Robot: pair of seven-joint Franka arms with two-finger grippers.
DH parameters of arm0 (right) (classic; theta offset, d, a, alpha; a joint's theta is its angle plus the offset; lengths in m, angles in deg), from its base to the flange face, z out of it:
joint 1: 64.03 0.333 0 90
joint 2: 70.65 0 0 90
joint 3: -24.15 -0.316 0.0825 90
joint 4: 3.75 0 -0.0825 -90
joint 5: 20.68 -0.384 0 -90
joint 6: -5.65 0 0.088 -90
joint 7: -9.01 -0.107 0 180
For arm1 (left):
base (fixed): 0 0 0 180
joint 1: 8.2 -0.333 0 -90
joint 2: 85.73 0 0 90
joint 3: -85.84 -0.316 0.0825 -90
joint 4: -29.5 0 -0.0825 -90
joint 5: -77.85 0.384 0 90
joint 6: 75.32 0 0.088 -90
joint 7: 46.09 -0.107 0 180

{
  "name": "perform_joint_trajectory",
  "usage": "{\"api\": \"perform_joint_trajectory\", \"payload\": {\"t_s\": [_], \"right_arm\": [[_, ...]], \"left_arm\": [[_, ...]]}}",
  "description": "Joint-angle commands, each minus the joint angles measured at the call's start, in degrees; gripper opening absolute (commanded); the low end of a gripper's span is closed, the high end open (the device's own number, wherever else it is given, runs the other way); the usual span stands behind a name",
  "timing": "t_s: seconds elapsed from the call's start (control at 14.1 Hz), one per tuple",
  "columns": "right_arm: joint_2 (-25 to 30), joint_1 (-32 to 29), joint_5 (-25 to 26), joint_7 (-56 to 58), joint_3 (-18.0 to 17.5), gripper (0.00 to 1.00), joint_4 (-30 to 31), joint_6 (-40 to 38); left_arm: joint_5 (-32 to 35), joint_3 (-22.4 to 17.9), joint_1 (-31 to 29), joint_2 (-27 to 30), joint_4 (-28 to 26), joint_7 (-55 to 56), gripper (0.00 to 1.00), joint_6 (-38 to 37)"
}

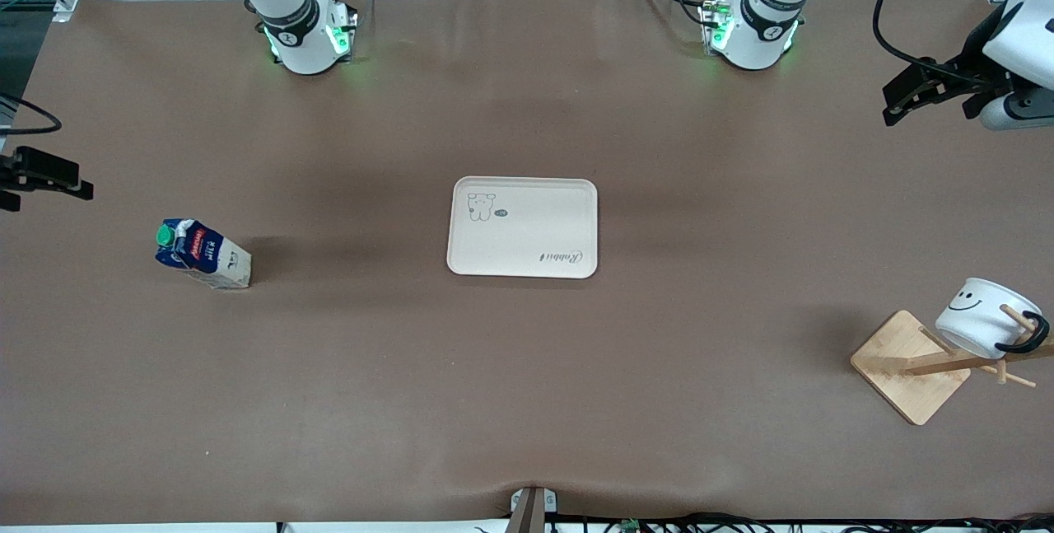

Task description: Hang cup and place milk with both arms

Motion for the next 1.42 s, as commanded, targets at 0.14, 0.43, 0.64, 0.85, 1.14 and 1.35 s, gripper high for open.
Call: {"api": "perform_joint_trajectory", "payload": {"t_s": [0.14, 0.43, 0.64, 0.85, 1.14, 1.35], "right_arm": [[9.5, -0.4, -0.3, -6.7, -0.6, 1.0, 9.3, 0.7], [12.7, 0.1, -0.2, -9.0, -0.7, 1.0, 16.3, 3.9], [16.7, 0.1, -0.2, -9.0, -0.7, 1.0, 23.3, 8.4], [16.6, 0.2, 2.4, -8.8, -0.9, 1.0, 23.2, 8.0], [16.1, -0.1, 5.2, -8.4, -0.9, 1.0, 19.6, 6.2], [16.1, 0.5, 6.7, -9.1, -1.6, 1.0, 18.5, 5.3]], "left_arm": [[-1.4, -0.1, -0.9, 2.8, -1.8, -0.8, 1.0, -0.7], [-1.4, -0.1, -0.9, 2.7, -1.6, -0.8, 1.0, -0.7], [-1.4, -0.2, -1.1, 2.4, -0.9, -1.1, 1.0, -0.7], [-1.4, -0.2, -1.2, 1.8, -0.1, -1.1, 1.0, -0.7], [-1.4, -0.2, -1.2, 1.3, 0.4, -1.2, 1.0, -0.7], [-1.4, -0.2, -1.2, 1.2, 1.1, -1.2, 1.0, -0.7]]}}
